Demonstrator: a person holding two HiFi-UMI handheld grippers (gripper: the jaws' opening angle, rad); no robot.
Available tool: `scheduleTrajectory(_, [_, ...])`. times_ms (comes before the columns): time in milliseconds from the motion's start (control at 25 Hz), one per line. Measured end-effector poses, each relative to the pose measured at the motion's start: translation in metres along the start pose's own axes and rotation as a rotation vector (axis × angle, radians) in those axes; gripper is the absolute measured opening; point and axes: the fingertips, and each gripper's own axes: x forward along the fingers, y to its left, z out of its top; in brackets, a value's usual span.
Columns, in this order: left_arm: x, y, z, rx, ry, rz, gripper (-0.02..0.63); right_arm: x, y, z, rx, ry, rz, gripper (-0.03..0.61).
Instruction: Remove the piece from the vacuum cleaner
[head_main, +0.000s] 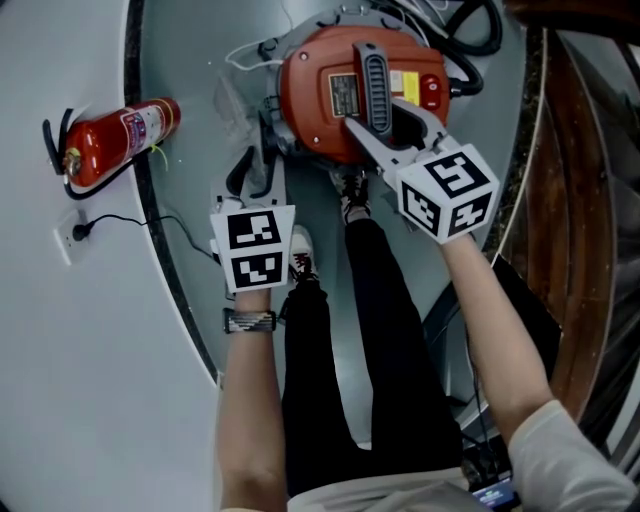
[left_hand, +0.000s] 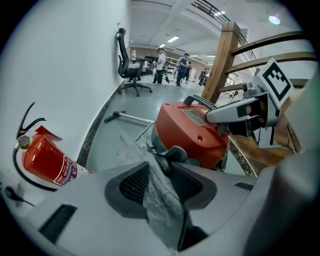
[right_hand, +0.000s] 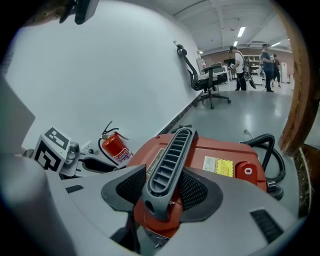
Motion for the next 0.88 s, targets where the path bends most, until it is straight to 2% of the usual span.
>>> scheduleTrajectory(120, [0.002,0.003,-0.004,-0.007,0.015,0.021,0.116,0.000,0.001,0.000,-0.001,-0.005,0.010,0.195])
scheduleTrajectory(440, [0.001,0.003,-0.006,0.085,-0.008,0.103,0.058,0.000,0.001,0.001,-0.011,-0.024,-0.011,0.195])
scheduleTrajectory(600, [-0.002,0.008,-0.006,0.049,-0.033,0.130,0.044,0.000,0.001,0.000,-0.018,-0.030,-0.003,0.195])
scheduleTrajectory(880, [-0.004,0.015,-0.008,-0.022,-0.041,0.112,0.040,-0.001,0.002,0.000,-0.031,-0.040,-0.003,0.195])
